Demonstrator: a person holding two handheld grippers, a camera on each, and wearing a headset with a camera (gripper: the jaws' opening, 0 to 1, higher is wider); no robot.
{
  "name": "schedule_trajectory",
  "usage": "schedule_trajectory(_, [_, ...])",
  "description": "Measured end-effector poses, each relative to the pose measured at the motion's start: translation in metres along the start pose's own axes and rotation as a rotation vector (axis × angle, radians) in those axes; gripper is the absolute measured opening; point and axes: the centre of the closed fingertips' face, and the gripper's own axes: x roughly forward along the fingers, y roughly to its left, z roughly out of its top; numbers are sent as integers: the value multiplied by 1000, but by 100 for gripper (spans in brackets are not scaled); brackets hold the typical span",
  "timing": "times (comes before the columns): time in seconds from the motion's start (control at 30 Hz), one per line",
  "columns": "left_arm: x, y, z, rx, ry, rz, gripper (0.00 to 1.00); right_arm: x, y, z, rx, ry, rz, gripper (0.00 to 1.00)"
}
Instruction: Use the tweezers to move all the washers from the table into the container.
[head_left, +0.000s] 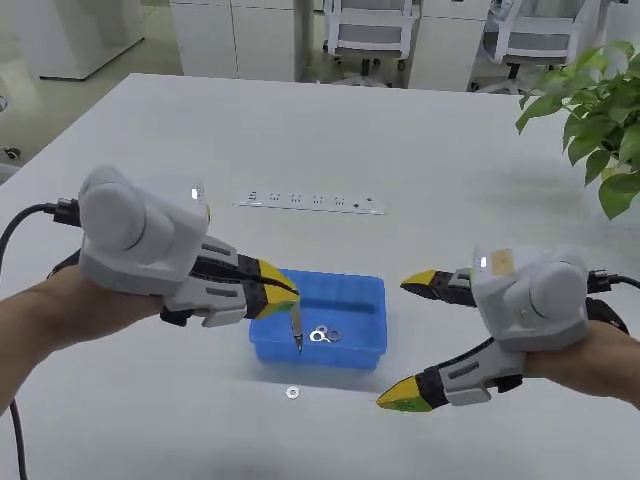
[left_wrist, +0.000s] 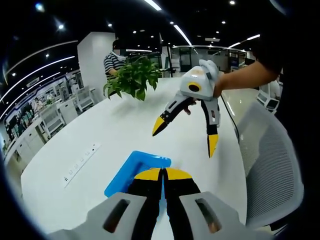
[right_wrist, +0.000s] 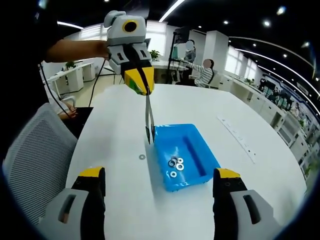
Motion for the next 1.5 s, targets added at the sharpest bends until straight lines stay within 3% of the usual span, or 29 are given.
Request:
schedule_trajectory(0.27, [4,-6,-9,2,12,-9,5,2,4,0,8,-7,-2,100])
schedule_trajectory(0.47, [6,-11,-16,7,23,-19,5,3,8,-2,46,-13,12,100])
schedule_trajectory(1.17, [18,-22,-43,9,68,-47,5,7,24,-16,47,31,46,99])
schedule_trajectory(1.5, [22,-25,-48,14,58,-55,5,9,28,-19,47,38,57,97])
